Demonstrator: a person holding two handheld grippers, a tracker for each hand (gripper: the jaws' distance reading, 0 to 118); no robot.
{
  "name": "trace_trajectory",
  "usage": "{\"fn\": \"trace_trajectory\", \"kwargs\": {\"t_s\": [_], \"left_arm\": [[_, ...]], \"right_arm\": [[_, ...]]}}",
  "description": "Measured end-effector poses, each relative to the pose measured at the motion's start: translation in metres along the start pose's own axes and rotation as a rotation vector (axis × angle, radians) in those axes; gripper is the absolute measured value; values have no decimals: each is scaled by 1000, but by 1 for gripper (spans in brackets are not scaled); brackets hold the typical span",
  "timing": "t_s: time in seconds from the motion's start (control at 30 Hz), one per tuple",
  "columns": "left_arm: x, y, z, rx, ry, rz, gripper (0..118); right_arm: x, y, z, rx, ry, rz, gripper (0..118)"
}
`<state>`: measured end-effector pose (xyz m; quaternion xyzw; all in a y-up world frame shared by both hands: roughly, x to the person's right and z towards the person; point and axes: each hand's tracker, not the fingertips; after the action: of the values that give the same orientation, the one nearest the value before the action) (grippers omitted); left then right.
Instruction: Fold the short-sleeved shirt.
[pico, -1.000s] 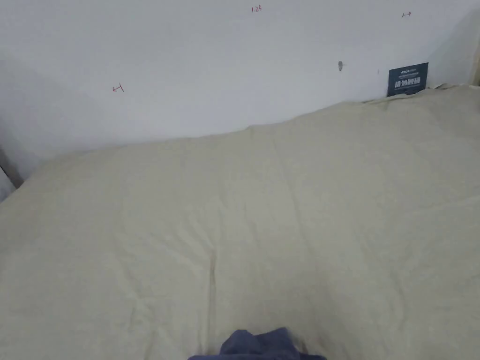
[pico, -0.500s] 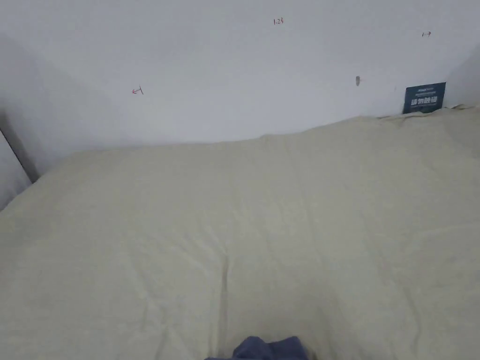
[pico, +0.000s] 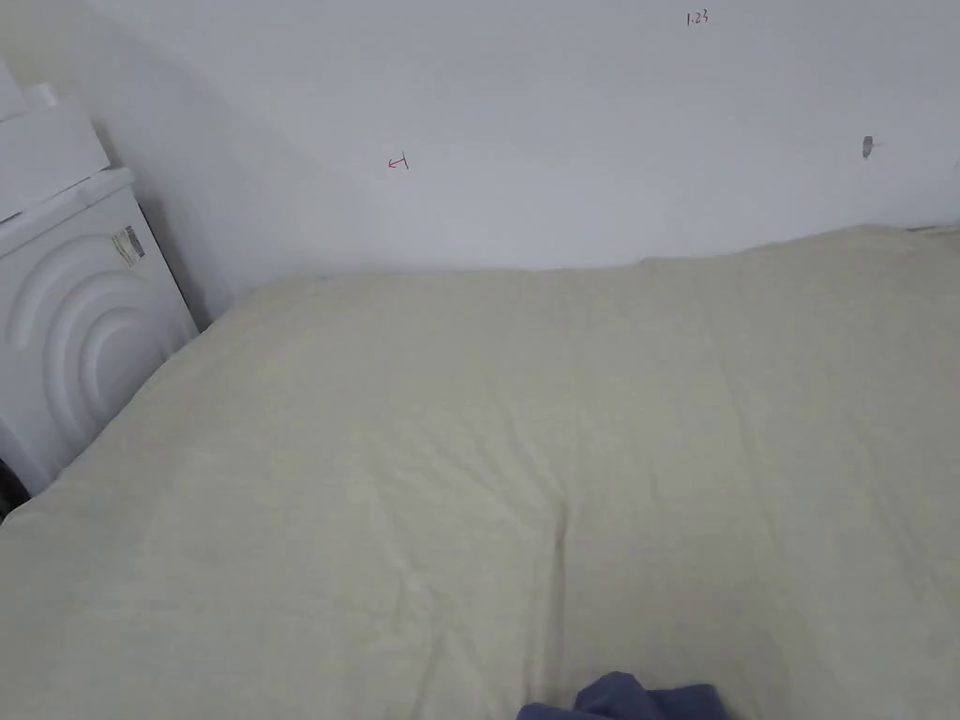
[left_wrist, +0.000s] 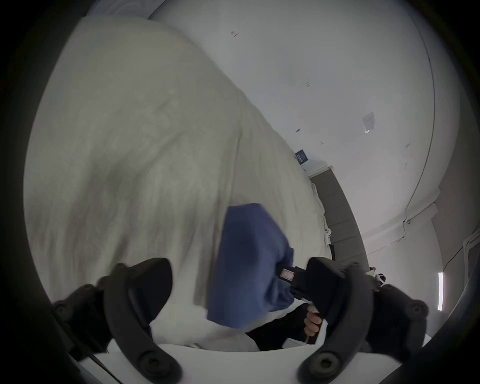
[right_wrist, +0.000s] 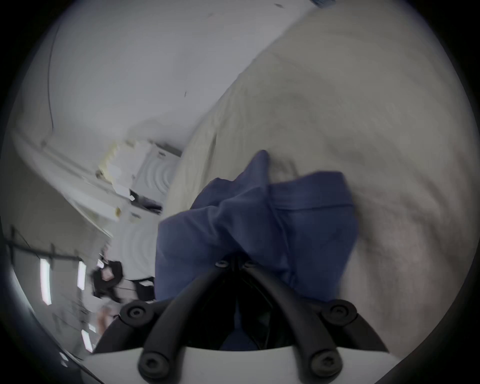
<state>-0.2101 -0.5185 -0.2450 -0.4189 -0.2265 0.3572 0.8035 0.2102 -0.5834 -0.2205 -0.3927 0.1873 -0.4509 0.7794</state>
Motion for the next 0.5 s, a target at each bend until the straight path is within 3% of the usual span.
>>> {"fn": "trace_trajectory", "kwargs": {"t_s": [0.03,0.13,0.23,0.27,0.3,0.33,0.37,0.43,0.5], "left_arm": [[-2,2,-9,-2,0,-2,107],[0,4,-44,-76,-14,9,107],[17,6,-63,-102,-37,-78,104],[25,5,-69,-133,-41,-92,89],[31,3,-73,-151,-9,-88,43],[40,0,-76,-139,149,-192,32],[40,0,-76,-169,94,-256,32],[36,4,-69,-166,62,-163,31],[36,7,-67,-166,63,-159,27]], "right_arm": [[4,-2,3,9,8,-8,1],[-5,0,2,6,-34,81,1],[-8,1,3,-9,-31,61,1],[-7,1,2,-9,-29,55,1],[-7,0,2,-9,-29,55,1],[-8,0,2,-12,-31,67,1],[-10,0,2,-11,-43,83,1],[-12,0,2,-12,-45,81,1],[-19,0,4,-17,-60,90,1]]}}
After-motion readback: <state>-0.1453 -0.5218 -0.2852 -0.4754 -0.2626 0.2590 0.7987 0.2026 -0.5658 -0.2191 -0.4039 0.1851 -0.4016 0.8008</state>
